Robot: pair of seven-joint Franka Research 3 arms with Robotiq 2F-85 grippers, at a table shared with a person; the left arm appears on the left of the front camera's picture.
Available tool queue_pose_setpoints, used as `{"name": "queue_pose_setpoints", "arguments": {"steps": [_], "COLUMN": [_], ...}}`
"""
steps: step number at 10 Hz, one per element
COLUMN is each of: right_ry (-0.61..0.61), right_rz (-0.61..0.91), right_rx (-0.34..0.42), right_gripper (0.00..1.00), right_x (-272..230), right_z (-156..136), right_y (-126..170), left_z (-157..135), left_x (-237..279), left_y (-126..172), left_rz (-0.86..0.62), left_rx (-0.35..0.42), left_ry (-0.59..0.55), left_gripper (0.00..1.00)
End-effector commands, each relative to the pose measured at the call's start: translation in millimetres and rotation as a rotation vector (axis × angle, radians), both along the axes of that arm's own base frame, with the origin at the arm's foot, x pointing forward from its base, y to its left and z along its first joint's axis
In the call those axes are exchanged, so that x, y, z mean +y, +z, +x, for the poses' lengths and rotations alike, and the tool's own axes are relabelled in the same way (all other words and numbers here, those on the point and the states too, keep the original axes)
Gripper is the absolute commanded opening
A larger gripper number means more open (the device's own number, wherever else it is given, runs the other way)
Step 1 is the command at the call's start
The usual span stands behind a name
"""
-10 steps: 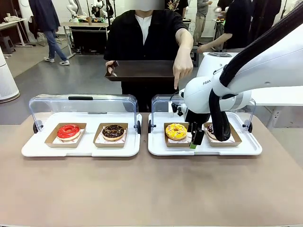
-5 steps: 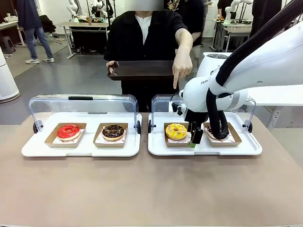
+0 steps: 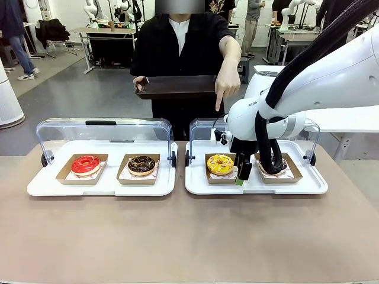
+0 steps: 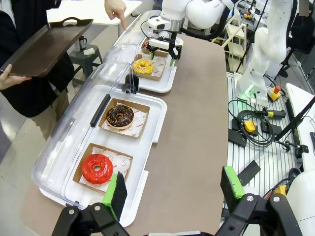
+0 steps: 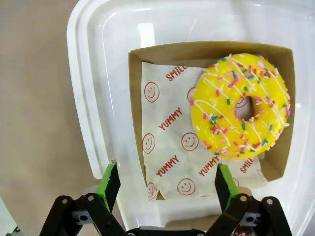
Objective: Provide the desired donut to the person.
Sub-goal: Pick up and lift the Paper togo box containing the Donut pointed at by the person.
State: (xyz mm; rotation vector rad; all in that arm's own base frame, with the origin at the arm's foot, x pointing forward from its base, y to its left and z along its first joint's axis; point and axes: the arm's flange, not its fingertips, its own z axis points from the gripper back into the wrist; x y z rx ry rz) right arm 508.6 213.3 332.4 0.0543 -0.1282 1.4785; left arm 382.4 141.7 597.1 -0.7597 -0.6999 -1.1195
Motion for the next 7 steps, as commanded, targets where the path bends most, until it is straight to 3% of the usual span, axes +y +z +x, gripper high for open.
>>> {"name": "queue_pose_setpoints", "arguments": {"steps": [1,2,3,4,5,6,7], "right_ry": [0.003,0.01,0.009,0.007,0.005,0.006,0.007], "right_rz": [-0.023,-0.026,-0.036,-0.043,-0.044,-0.044,-0.041], "right_rx": [-0.01,-0.004,0.004,0.014,0.02,0.023,0.026], "right_gripper": [1.0,0.81,0.8,0.61,0.6,0.42,0.61], "right_x": [2.4,2.1,1.5,0.5,-0.2,-0.8,-0.8], "right_z": [4.8,4.2,3.3,2.7,2.4,2.1,2.1], "right_y": [-4.2,-5.0,-5.5,-5.7,-6.0,-6.5,-6.6], "left_z": [-0.8,-0.8,-0.8,-0.8,-0.8,-0.8,-0.8], "left_x": [0.4,0.4,0.4,0.4,0.4,0.4,0.4], "left_y": [1.3,1.3,1.3,1.3,1.3,1.3,1.3], "left_rz": [-0.007,-0.007,-0.007,-0.007,-0.007,-0.007,-0.007], "left_rx": [-0.006,-0.006,-0.006,-0.006,-0.006,-0.006,-0.006], "left_ry": [-0.003,-0.003,-0.003,-0.003,-0.003,-0.003,-0.003], "left_gripper": [1.0,1.0,1.0,1.0,1.0,1.0,1.0]}}
